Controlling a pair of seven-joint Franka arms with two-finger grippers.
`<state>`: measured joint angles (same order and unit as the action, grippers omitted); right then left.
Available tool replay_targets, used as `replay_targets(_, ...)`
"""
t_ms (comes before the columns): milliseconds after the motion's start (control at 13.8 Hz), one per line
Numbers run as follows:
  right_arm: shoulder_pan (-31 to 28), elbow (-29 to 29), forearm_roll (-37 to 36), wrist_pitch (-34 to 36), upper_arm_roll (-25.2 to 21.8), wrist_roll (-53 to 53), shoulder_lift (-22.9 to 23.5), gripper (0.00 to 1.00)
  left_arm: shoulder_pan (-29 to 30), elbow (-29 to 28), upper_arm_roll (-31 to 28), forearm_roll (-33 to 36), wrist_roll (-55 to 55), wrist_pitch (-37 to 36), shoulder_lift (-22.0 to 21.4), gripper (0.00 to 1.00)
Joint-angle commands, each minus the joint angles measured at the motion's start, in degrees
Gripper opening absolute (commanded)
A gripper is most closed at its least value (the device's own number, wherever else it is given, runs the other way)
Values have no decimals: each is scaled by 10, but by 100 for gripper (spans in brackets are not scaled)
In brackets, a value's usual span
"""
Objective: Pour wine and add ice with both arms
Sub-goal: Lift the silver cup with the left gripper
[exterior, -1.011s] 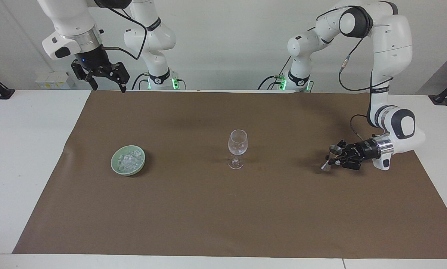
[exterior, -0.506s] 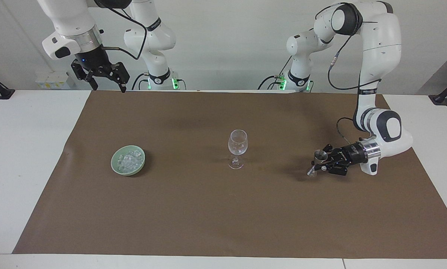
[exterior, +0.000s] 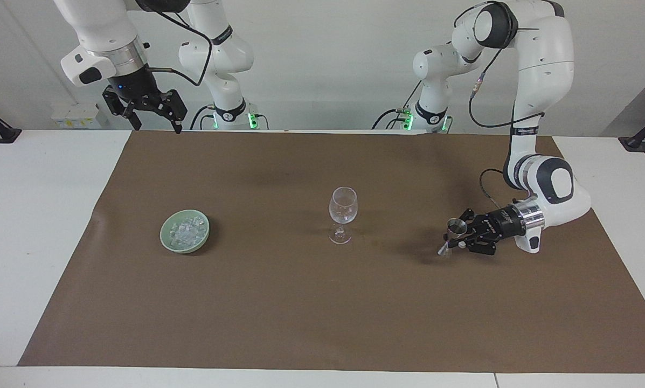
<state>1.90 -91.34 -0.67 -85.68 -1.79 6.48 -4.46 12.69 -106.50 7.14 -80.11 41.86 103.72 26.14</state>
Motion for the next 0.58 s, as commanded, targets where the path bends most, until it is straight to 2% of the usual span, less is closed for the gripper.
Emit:
replay_targets(0,-4,-10,8,0,3,-13,-12,100,-42,-18,-7,-14,37,54,-51,0)
replay_targets(217,-5,-7,8,-3,3,-13,-8,100,-65,-33,-6,-14,45,91,-78,0)
replay_targets(506,-8,-3,8,1,4,-13,9,100,-126,-70,-6,-29,72,190,-141,0)
